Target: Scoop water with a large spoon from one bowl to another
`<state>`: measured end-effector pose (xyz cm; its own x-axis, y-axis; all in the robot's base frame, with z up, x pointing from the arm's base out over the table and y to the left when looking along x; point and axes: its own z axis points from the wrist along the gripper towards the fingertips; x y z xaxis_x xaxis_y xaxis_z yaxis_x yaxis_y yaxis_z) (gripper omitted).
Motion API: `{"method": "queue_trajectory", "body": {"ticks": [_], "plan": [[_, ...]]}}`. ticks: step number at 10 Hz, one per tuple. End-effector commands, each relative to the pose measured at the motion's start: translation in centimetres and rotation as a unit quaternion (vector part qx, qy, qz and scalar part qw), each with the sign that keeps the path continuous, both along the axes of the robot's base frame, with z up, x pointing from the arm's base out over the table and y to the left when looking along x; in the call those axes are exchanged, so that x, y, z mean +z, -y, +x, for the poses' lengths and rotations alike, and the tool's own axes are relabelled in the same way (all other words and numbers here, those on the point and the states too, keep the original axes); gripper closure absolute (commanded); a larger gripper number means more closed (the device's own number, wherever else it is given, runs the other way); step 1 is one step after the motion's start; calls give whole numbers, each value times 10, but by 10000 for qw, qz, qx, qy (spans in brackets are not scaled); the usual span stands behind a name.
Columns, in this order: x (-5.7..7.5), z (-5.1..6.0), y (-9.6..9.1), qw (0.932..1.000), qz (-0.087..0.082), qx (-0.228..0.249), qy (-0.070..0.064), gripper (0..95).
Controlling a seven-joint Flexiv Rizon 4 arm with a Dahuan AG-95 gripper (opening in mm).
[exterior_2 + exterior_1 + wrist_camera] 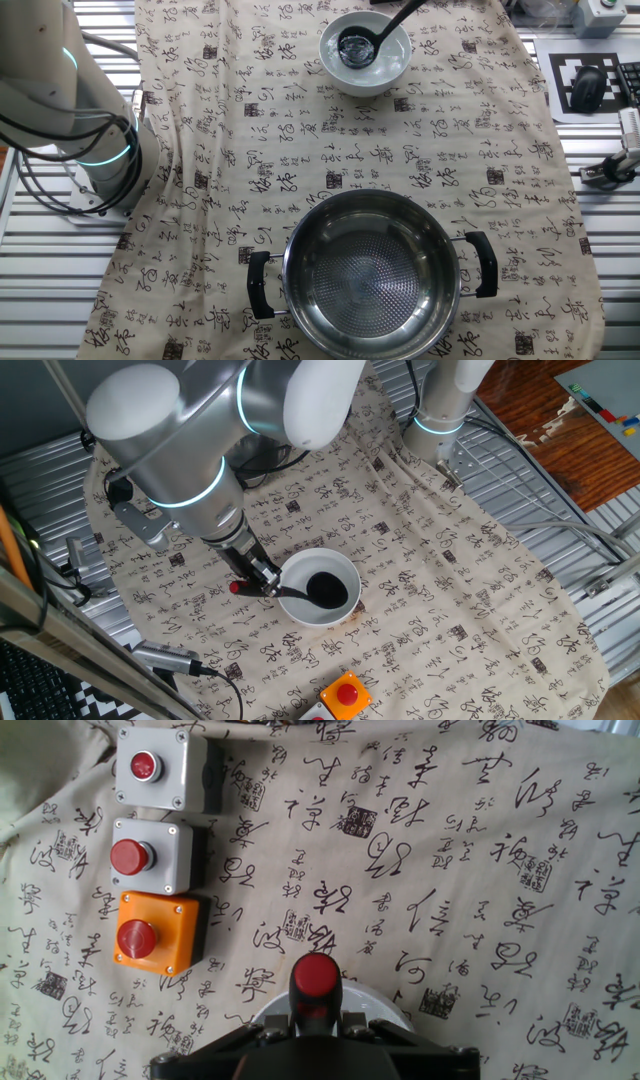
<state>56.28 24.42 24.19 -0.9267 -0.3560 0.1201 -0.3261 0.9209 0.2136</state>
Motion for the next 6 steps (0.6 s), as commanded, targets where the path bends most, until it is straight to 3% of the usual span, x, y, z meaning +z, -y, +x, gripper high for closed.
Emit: {"method": "queue_trajectory", "body": {"ticks": [1, 6], "plan": [[1, 1, 0, 10000, -46, 7, -84, 950], [1, 2, -1, 9999, -34, 12, -151, 950]]}}
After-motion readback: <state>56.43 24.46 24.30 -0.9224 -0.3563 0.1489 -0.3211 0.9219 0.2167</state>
